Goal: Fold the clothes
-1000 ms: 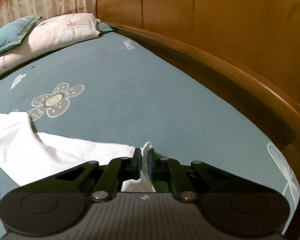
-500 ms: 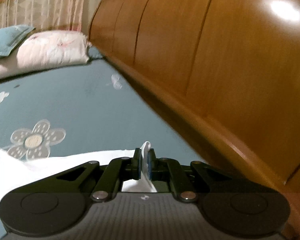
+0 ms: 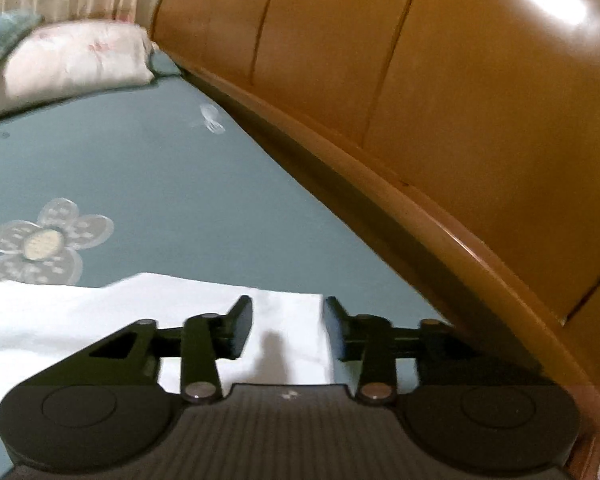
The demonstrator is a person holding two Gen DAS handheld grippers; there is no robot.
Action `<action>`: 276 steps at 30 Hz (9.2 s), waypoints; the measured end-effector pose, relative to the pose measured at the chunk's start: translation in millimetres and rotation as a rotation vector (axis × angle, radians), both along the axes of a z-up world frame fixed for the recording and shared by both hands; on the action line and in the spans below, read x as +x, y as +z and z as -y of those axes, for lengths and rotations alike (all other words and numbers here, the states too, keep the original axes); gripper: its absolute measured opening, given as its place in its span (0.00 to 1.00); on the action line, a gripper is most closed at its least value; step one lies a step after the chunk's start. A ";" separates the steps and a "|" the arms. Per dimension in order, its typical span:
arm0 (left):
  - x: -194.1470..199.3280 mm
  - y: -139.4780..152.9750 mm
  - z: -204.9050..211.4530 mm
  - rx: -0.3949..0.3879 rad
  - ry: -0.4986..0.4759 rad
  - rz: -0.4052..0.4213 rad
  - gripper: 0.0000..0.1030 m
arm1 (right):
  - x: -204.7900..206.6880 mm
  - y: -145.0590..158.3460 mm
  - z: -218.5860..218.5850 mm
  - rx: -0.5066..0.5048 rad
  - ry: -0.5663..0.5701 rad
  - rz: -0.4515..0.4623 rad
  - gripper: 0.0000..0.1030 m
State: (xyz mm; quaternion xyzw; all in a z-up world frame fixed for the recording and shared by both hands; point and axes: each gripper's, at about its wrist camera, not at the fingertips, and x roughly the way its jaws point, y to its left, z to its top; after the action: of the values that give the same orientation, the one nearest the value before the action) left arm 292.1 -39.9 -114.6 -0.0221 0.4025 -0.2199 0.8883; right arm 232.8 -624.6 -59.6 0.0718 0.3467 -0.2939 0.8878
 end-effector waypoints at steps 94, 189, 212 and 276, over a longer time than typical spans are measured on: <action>-8.2 -5.3 13.6 0.110 -0.029 0.062 0.99 | 97.9 -44.8 -241.0 0.172 0.511 -0.125 0.67; -9.3 3.2 13.2 0.087 -0.076 -0.040 0.99 | 89.8 -35.6 -241.1 0.449 0.471 0.034 0.77; -7.1 4.0 11.3 0.065 -0.061 -0.044 0.99 | 55.0 -25.0 -173.7 0.390 0.361 0.013 0.78; -2.6 2.1 5.3 0.014 -0.052 -0.040 0.99 | 154.5 -50.1 -171.7 0.220 0.294 -0.267 1.00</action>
State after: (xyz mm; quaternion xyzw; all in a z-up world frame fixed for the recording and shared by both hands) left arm 289.5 -45.3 -112.4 -0.0098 0.4220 -0.2397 0.8743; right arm 387.3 -452.9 -109.7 0.0773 0.4977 -0.1286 0.8543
